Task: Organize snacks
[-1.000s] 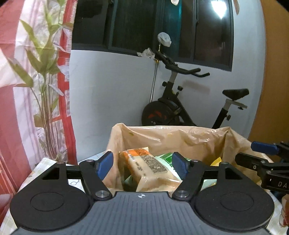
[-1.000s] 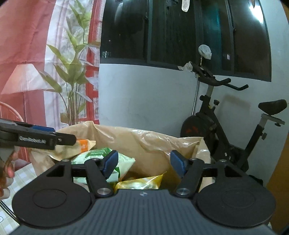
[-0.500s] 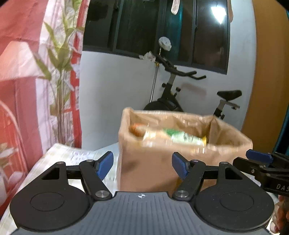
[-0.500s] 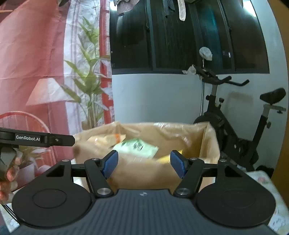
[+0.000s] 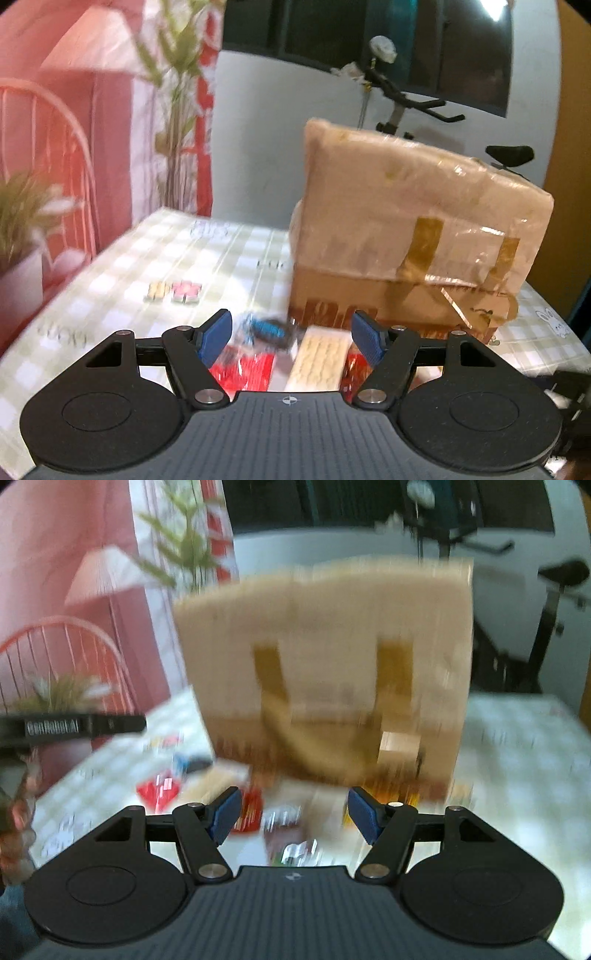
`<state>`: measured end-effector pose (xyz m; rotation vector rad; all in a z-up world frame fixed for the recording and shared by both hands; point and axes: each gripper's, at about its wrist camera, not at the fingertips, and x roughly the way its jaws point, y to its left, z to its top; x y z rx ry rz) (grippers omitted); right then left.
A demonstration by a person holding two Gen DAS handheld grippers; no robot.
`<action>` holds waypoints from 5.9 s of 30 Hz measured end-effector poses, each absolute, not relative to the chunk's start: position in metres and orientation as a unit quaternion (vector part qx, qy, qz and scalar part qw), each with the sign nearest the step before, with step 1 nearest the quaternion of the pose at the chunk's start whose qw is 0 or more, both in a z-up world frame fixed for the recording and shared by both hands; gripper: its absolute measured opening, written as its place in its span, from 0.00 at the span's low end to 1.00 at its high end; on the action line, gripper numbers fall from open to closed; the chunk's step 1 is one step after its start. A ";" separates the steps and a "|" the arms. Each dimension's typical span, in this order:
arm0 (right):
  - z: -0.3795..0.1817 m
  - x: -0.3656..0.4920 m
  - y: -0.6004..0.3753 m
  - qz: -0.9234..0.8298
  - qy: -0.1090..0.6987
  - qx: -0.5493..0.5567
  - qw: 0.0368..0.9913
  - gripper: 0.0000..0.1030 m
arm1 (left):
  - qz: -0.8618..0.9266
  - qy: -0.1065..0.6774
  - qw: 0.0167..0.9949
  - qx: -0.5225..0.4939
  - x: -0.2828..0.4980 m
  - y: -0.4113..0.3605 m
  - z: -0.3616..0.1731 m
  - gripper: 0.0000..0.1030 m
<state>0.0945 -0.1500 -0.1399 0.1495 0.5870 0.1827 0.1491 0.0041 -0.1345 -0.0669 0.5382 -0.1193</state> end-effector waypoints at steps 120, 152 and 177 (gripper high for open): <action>-0.169 0.078 -0.160 0.093 0.263 0.033 0.960 0.35 | -0.107 0.279 0.954 -0.020 0.120 -0.025 -0.164 0.49; -0.198 0.089 -0.152 0.105 0.318 0.014 0.942 0.41 | -0.113 0.309 0.944 -0.022 0.121 -0.024 -0.181 0.49; -0.014 0.178 -0.215 0.078 0.110 -0.024 0.991 0.41 | -0.215 0.177 0.960 -0.033 0.256 -0.113 -0.023 0.49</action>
